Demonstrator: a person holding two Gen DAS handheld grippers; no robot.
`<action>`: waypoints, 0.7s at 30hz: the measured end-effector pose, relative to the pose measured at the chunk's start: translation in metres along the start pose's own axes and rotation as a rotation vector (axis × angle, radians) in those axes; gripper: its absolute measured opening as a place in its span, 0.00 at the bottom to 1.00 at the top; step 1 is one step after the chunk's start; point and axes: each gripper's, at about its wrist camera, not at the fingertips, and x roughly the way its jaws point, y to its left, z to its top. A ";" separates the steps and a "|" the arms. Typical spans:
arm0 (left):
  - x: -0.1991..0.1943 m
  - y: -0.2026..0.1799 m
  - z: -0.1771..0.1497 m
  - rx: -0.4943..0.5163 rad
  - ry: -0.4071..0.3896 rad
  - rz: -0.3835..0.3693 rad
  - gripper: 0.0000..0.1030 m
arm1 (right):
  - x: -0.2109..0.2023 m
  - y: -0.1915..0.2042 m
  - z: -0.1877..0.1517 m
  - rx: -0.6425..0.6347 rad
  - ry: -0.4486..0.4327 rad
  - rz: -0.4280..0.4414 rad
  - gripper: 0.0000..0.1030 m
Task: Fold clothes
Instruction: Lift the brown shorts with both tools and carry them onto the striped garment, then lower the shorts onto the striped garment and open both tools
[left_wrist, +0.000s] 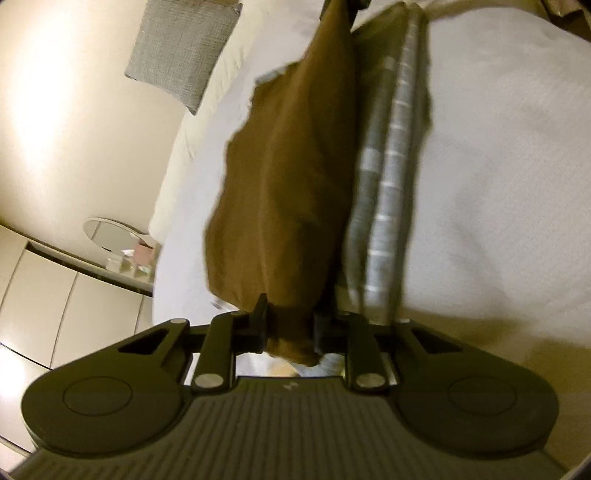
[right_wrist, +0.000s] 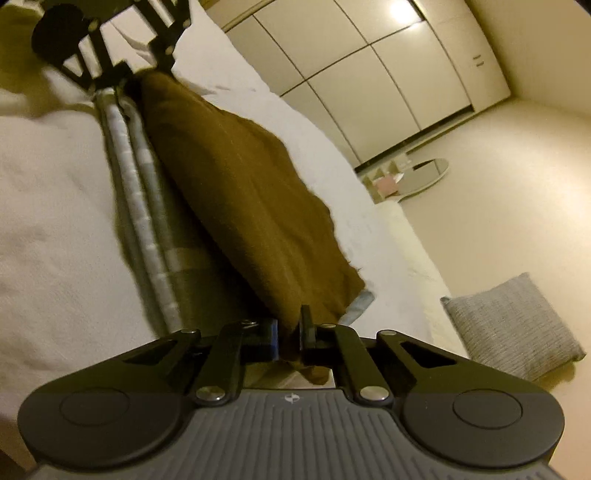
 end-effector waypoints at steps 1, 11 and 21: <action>0.001 -0.003 0.000 -0.004 0.004 -0.002 0.17 | 0.004 0.004 0.000 -0.013 0.012 0.015 0.06; -0.016 -0.001 -0.008 -0.085 0.033 -0.004 0.23 | 0.005 0.022 -0.009 -0.019 0.067 0.006 0.09; -0.060 0.008 -0.018 -0.414 0.106 -0.018 0.25 | -0.041 0.007 -0.017 0.259 0.128 -0.002 0.33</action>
